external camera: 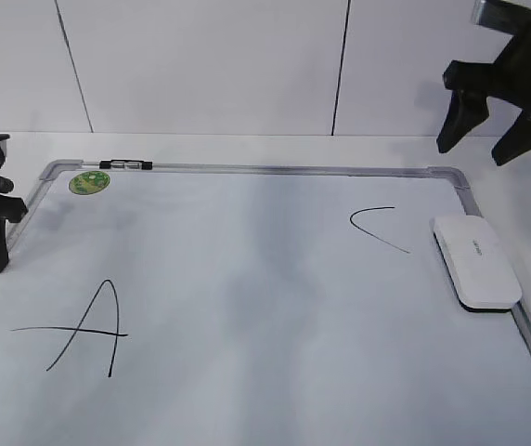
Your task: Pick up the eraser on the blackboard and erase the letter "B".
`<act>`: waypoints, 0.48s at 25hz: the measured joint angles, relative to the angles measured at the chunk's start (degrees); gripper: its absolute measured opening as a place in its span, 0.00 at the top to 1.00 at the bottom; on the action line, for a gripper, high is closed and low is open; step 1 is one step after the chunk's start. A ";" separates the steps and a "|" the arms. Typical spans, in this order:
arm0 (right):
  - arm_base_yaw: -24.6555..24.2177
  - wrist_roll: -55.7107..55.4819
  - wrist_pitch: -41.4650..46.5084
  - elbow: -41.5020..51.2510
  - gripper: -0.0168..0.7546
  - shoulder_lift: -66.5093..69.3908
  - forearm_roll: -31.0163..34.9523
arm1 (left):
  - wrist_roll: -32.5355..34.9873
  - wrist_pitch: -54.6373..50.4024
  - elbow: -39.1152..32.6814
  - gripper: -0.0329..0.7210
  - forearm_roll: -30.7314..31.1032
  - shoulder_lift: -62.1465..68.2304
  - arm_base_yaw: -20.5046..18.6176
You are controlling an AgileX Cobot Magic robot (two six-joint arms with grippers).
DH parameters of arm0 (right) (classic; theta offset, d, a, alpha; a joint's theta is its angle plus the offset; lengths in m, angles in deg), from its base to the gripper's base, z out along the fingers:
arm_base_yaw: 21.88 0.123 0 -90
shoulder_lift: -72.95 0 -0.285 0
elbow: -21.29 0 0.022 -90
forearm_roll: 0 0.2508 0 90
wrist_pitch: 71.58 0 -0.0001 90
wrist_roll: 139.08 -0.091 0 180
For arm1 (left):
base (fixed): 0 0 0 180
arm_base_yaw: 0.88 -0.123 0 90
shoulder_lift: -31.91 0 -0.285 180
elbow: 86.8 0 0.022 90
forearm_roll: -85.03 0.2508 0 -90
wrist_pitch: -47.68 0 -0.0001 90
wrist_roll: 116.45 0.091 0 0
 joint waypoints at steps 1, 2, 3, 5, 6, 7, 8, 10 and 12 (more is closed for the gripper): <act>0.00 0.00 0.05 0.00 0.23 -0.99 0.00 | 0.00 -0.81 0.55 0.59 -0.14 0.00 0.00; 0.00 0.00 0.13 0.00 0.23 -1.83 0.00 | 0.00 -1.78 1.19 0.59 -0.26 0.00 0.00; 0.00 0.00 0.13 0.00 0.23 -2.89 0.00 | 0.00 -2.68 1.82 0.59 -0.39 0.00 0.11; 0.00 0.63 0.29 0.00 0.24 -5.06 0.00 | 0.00 -4.17 2.80 0.59 -0.39 -0.28 0.11; 0.00 0.89 0.29 0.00 0.24 -6.35 0.03 | 0.00 -4.71 3.20 0.59 -0.39 -0.73 0.11; 0.00 0.99 0.44 0.00 0.24 -7.66 0.03 | 0.00 -5.29 3.48 0.59 -0.39 -1.52 0.11; 0.00 1.12 0.43 0.00 0.24 -9.00 0.03 | 0.00 -5.98 3.72 0.59 -0.39 -2.60 0.11; 0.00 1.23 0.43 0.47 0.24 -11.73 0.03 | 0.00 -8.15 3.85 0.59 -0.39 -4.98 0.11; 0.00 1.48 0.43 2.24 0.24 -14.96 0.03 | 0.00 -9.45 3.85 0.59 -0.39 -7.78 0.11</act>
